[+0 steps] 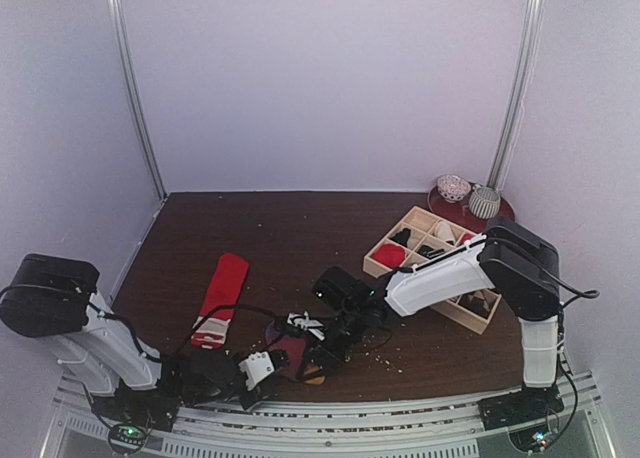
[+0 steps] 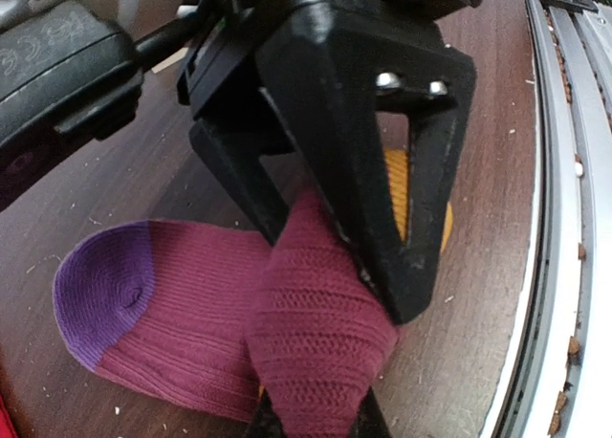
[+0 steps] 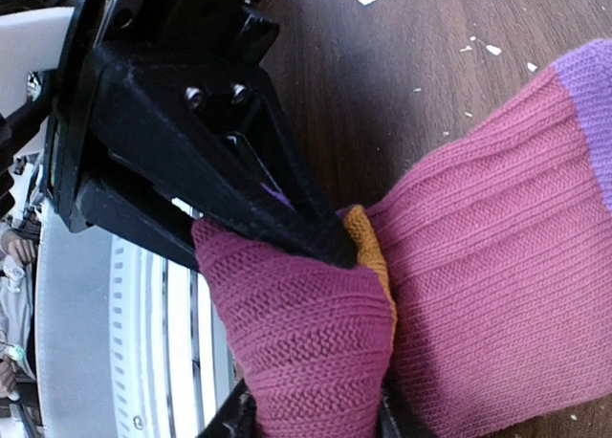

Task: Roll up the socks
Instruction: Roll a pair of socks at the center of the board.

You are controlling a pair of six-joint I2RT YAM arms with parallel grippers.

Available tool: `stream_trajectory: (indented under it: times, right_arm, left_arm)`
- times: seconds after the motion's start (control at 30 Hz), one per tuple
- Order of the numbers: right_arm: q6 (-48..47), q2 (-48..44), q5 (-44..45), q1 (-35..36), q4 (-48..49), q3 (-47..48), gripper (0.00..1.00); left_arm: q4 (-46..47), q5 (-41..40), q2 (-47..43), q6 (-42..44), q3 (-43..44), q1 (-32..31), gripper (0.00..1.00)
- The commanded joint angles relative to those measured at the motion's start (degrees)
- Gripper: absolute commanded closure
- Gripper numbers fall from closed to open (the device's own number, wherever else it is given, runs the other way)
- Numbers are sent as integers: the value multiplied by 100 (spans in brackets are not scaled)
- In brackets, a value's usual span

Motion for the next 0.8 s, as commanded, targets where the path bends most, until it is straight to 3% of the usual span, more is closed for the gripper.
stream_trajectory:
  times: [0.0, 0.1, 0.2, 0.3, 0.43, 0.53, 0.77]
  right_arm:
    - [68, 267, 512, 94, -575, -423, 62]
    - [112, -418, 945, 14, 249, -838, 60]
    - [-104, -1559, 1599, -5, 1778, -1903, 54]
    - [-903, -2386, 2348, 167, 3021, -2746, 49]
    - [-1873, -2791, 3077, 601, 3991, -3451, 47]
    - [-2308, -2713, 3191, 784, 4412, -3659, 46]
    - [-2962, -2084, 3337, 938, 4110, -3191, 46]
  left_arm:
    - [108, 15, 106, -896, 65, 78, 100]
    - [-167, 186, 79, -1615, -116, 214, 100]
    - [-765, 542, 104, -2186, -66, 310, 100]
    - [-1127, 955, 202, -2697, -15, 427, 100]
    - [-1279, 1335, 368, -3121, -15, 511, 100]
    - [-1233, 1497, 522, -3286, -38, 540, 100]
    - [-1066, 1726, 761, -3275, -50, 582, 100]
